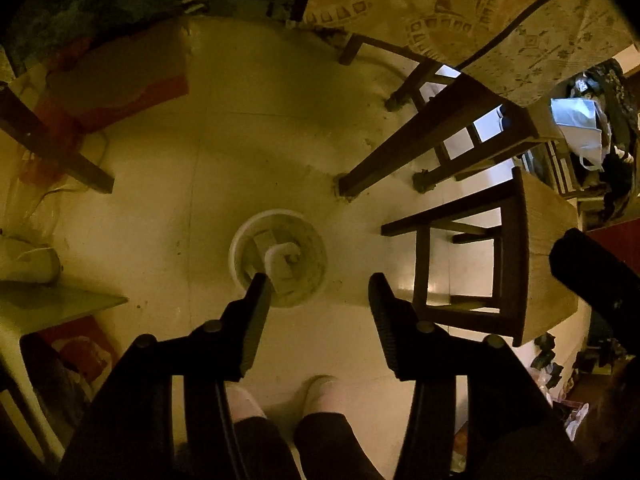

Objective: Collect trash
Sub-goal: 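Open the left tool over the bin while the right tool releases the foil ball, then raise both tools from the bin back toward the table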

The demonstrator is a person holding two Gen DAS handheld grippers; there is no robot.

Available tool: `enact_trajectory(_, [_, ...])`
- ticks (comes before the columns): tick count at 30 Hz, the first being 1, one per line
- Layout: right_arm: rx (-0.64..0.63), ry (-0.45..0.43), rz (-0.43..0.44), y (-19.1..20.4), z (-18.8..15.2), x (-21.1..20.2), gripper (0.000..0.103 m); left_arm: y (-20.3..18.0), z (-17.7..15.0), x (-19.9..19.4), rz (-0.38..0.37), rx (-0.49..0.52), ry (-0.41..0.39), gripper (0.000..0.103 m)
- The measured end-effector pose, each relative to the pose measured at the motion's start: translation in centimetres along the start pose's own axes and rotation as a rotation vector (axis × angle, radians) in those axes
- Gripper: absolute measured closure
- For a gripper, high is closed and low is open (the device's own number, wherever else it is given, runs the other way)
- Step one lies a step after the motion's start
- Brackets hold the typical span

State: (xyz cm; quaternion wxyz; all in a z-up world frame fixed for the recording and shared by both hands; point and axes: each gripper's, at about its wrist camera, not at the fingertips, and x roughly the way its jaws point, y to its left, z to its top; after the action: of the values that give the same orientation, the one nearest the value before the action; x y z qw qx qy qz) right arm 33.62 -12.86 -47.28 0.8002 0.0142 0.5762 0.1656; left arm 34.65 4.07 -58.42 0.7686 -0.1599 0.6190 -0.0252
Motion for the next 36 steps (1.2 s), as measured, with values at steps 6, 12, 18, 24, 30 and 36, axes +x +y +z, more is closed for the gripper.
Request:
enact_trajectory(6, [-0.015,-0.016,0.004,1.0,0.8,-2.7,0.025,-0.6,-0.2,-4.5,0.042,0.034,-0.046,0.054])
enact_trajectory(12, [-0.029,-0.063,0.009,3.0,2.2,-8.2,0.025,-1.2,0.3,-12.1,0.025,0.016,-0.123,0.054])
enact_trajectory(18, [-0.047,-0.139,0.022,5.8,3.7,-15.6,0.025,-2.4,0.7,-21.9,0.054,0.031,-0.256,0.054])
enact_trajectory(24, [-0.079,-0.250,0.032,8.7,5.0,-23.6,0.025,-4.1,0.2,-32.5,0.065,0.079,-0.416,0.054])
enact_trajectory(30, [-0.111,-0.378,0.024,12.1,5.3,-31.1,0.025,-5.7,-1.1,-41.0,0.028,0.098,-0.534,0.054])
enact_trajectory(36, [-0.126,-0.498,0.003,15.0,4.5,-37.3,0.025,-5.8,-2.6,-48.8,-0.004,0.130,-0.646,0.054])
